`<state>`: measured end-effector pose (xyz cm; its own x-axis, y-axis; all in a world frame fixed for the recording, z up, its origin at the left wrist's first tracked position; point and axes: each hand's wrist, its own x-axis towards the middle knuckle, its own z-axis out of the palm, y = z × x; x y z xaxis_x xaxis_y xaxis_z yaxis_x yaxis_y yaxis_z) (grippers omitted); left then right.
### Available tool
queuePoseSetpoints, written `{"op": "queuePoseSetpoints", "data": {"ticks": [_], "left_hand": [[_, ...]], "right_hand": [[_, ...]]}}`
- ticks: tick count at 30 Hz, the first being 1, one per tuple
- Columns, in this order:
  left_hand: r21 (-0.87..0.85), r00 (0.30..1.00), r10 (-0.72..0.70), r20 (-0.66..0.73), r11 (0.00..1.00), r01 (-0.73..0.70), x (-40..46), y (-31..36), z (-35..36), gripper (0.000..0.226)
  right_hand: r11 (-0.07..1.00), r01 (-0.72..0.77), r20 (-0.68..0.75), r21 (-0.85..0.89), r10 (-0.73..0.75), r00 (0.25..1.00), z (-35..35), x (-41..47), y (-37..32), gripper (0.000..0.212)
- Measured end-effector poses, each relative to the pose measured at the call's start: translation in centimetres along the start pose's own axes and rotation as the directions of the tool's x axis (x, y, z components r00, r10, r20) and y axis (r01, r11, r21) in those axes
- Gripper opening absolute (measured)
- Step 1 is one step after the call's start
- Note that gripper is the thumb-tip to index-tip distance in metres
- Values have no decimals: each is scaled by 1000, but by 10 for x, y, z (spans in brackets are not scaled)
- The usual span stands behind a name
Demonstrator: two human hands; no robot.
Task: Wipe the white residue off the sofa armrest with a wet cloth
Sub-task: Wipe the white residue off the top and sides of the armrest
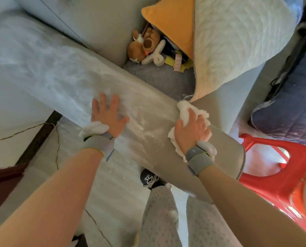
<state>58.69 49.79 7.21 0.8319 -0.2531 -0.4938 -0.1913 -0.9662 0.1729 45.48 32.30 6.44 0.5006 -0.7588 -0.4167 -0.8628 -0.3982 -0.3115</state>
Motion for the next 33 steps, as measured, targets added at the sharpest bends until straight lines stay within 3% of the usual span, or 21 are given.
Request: {"op": "queuePoseSetpoints", "data": {"ticks": [4,7,12,14,18,22,24,29,33], "left_hand": [[-49,999,0,-32,999,-1,2,4,-1,76],[-61,999,-25,-41,998,22,7,4,1,75],[-67,992,-62,-114,996,55,12,10,5,77],[-71,991,-87,-106,994,79,13,13,5,78],[-72,989,-87,-117,994,79,13,13,6,79],[-126,986,-81,-146,990,63,11,10,13,74],[-132,986,-69,-153,990,49,10,9,14,75],[-161,994,-62,-91,986,46,7,5,2,71],[-130,994,-27,-108,991,13,1,4,5,71]], "right_hand": [[991,128,26,-42,-127,992,17,-1,-43,55],[973,232,62,20,-233,971,23,1,-60,51],[862,107,207,496,-237,949,-23,16,-40,43],[834,97,168,543,-222,960,-50,22,-25,41],[925,133,56,356,-163,985,-74,37,25,39],[988,-25,148,154,2,989,-51,35,58,45],[998,-60,122,17,57,991,-34,26,56,48],[995,-99,52,4,99,994,-16,22,18,49],[999,-43,43,18,42,998,-1,24,-23,48]]}}
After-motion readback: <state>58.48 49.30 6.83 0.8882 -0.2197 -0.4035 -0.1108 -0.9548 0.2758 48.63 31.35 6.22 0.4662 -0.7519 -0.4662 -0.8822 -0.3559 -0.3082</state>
